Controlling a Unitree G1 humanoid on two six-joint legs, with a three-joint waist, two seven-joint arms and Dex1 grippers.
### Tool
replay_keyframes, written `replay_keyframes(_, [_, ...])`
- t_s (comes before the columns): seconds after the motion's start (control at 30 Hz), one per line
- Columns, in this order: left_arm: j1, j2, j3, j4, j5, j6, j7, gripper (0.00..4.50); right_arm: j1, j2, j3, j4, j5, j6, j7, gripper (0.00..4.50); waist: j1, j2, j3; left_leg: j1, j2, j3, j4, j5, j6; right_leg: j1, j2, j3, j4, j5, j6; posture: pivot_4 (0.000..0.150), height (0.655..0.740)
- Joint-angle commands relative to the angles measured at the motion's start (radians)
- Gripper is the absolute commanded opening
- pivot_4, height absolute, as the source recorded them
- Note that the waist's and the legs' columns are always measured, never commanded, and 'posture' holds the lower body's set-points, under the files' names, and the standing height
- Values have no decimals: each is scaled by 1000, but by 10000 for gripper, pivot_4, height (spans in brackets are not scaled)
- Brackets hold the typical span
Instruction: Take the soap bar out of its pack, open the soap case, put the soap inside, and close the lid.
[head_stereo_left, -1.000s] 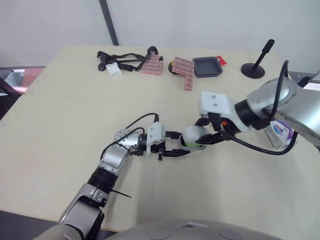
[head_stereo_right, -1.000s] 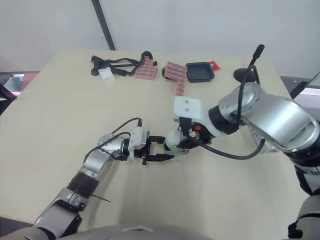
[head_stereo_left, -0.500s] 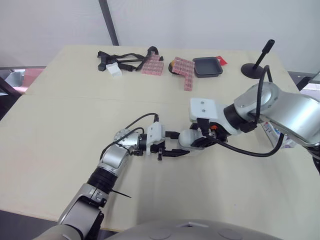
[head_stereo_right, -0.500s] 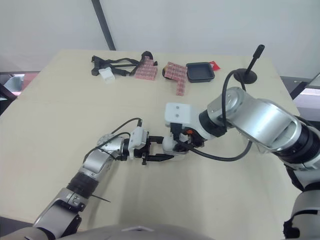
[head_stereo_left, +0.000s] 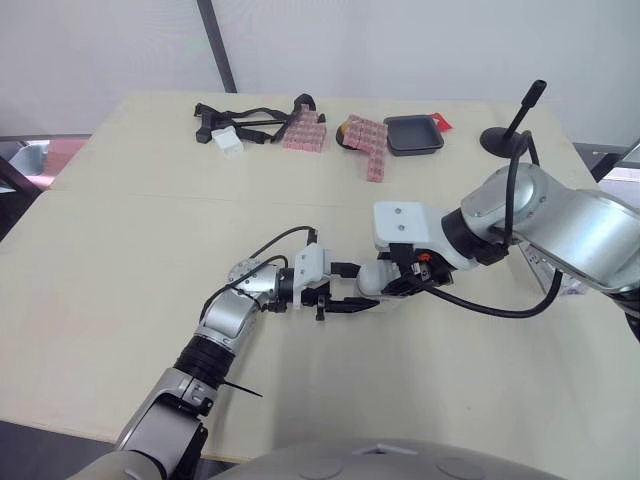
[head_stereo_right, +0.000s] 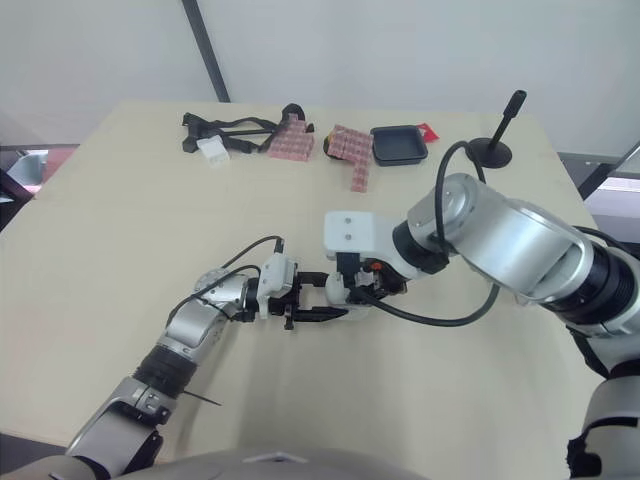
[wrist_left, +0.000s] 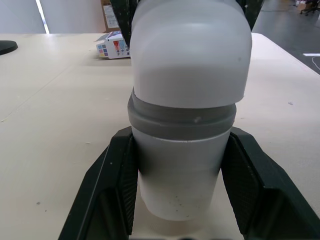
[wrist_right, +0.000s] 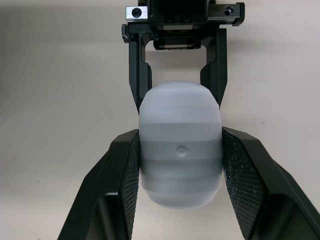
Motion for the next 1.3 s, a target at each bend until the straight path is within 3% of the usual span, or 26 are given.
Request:
replay_keyframes(0.03, [-2,2,8,-40,-8,-10,3,18723,26,2,53,3,-7,63,-21,19161,-2,0,0,1,0,0,0,0,0,1,0,0,-1,0,0,1500,7400])
replay_keyframes(0.73, [9,2,1,-67,-15,-7,9,18723,135,60,99,54,-59,12,-43,19161,-20,-7,-9,28,0,2,-15,1,-4,23,0,1,-11,0,-1,1500,7400])
replay_keyframes(1.3, [26,7,-5,-93,-13,-15,10,18723,113,68,65,153,-68,-13,54,19161,-26,-9,-12,28,0,2,-21,1,-4,25,0,0,-18,0,-1,1500,7400])
